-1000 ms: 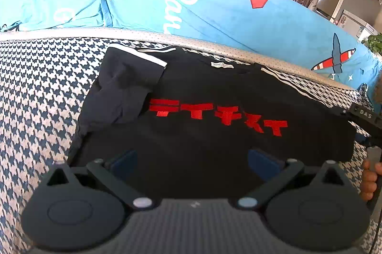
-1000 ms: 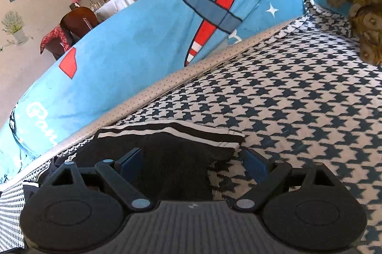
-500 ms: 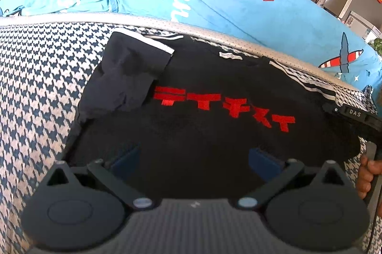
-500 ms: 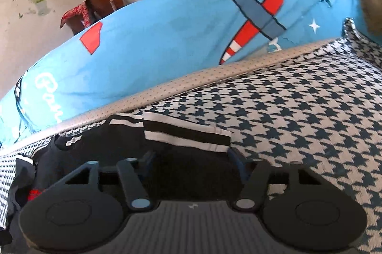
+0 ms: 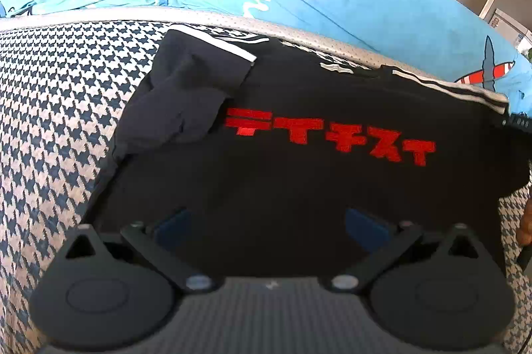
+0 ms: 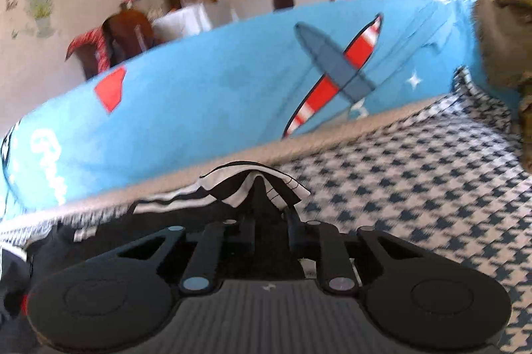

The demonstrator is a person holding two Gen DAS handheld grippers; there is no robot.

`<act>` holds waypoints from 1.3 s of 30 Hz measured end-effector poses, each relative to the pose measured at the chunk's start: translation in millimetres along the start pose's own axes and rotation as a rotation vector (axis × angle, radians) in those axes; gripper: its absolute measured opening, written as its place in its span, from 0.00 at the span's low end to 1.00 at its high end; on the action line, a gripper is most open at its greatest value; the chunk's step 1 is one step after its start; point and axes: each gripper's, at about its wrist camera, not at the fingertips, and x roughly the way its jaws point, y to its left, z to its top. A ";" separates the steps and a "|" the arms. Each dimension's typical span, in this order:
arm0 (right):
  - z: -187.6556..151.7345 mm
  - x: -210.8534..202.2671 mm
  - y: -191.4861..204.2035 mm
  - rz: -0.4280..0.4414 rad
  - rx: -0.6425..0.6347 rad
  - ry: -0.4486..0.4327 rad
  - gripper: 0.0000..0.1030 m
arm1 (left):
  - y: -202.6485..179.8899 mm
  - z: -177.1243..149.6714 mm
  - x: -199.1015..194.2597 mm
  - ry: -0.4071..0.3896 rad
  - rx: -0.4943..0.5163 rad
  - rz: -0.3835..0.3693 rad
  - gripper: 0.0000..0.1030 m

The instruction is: Fold clothes

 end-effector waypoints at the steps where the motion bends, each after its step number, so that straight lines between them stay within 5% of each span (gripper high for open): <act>1: 2.4 -1.2 0.3 -0.010 -0.002 -0.018 0.17 | -0.2 -1.0 1.4 0.004 0.004 -0.001 1.00; 13: -4.5 31.1 -19.6 -0.069 0.114 0.103 0.22 | -7.0 -7.6 6.9 0.046 0.053 -0.025 1.00; 18: 2.7 21.9 -35.6 -0.099 0.176 0.076 0.34 | -10.5 -11.3 5.6 0.045 0.066 -0.023 1.00; 25: 13.4 8.5 -57.5 -0.143 0.258 0.034 0.36 | -14.0 -13.0 6.4 0.045 0.079 -0.017 1.00; 39: 4.1 10.0 -77.9 0.017 0.350 0.146 0.37 | -19.9 -15.4 10.0 0.046 0.103 -0.009 1.00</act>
